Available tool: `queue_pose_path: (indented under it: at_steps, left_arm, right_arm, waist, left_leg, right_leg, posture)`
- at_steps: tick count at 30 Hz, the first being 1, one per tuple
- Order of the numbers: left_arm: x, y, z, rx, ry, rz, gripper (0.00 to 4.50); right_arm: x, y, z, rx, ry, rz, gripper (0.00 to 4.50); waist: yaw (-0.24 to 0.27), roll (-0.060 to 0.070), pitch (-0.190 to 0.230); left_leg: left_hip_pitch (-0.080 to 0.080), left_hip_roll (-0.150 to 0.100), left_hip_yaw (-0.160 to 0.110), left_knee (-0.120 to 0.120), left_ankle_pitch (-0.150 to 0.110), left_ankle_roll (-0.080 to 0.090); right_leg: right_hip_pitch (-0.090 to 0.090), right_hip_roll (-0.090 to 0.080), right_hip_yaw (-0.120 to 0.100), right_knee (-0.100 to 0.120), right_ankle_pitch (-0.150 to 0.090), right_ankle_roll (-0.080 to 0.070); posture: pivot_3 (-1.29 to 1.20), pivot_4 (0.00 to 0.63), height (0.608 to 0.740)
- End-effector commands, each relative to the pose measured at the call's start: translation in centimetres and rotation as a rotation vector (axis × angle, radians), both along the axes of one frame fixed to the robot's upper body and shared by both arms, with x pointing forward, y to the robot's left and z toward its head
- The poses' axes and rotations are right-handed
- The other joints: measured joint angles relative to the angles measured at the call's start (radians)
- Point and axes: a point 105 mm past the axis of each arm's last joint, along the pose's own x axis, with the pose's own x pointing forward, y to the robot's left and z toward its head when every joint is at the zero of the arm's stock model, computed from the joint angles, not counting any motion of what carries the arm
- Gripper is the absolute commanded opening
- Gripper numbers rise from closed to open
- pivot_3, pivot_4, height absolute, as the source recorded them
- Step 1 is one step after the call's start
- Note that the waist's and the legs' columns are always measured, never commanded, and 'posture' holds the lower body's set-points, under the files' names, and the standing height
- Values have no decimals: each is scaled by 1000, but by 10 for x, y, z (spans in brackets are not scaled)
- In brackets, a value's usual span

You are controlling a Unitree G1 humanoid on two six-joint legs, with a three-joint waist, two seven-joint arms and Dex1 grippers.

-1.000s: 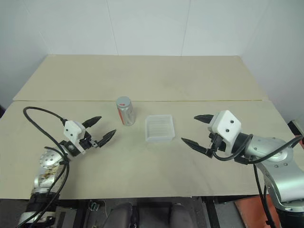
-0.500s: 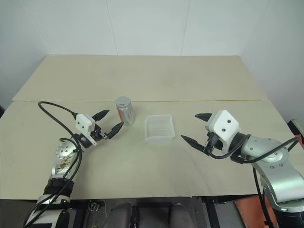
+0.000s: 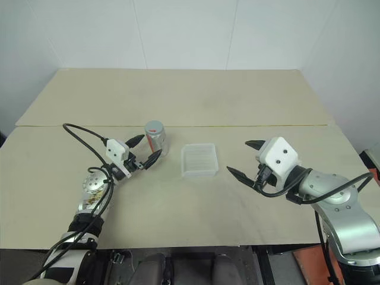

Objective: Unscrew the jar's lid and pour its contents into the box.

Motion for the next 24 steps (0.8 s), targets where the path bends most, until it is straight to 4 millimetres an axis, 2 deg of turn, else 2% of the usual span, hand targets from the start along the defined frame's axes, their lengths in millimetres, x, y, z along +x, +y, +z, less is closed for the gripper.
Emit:
queue_pose_path:
  at_steps: [1,10,19,22,24]
  left_arm:
    - [4,-4,13,-2,-59,0,4451]
    - [15,-10,17,-7,-68,21,4451]
    - [17,-11,11,-2,-41,20,4451]
    - [17,-11,11,-15,-43,23,3880]
    - [18,-12,12,-20,-47,27,3253]
  right_arm:
    - [0,4,11,-15,-59,-9,4500]
    - [2,4,12,-9,-70,-24,4500]
    - [2,5,10,-12,-70,-31,4500]
    - [2,5,12,15,-73,-36,4500]
    - [2,4,12,22,-74,-37,4500]
  waist:
    - [0,0,0]
    - [0,0,0]
    - [0,0,0]
    - [0,0,0]
    - [0,0,0]
  left_leg:
    - [0,0,0,0,0,0]
    - [0,0,0,0,0,0]
    - [0,0,0,0,0,0]
    - [0,0,0,0,0,0]
    - [0,0,0,0,0,0]
  right_leg:
    - [0,0,0,0,0,0]
    - [0,0,0,0,0,0]
    - [0,0,0,0,0,0]
    - [0,0,0,0,0,0]
    - [0,0,0,0,0,0]
  posture:
    - [0,150,740]
    - [0,150,740]
    - [0,150,740]
    - [0,150,740]
    - [0,150,740]
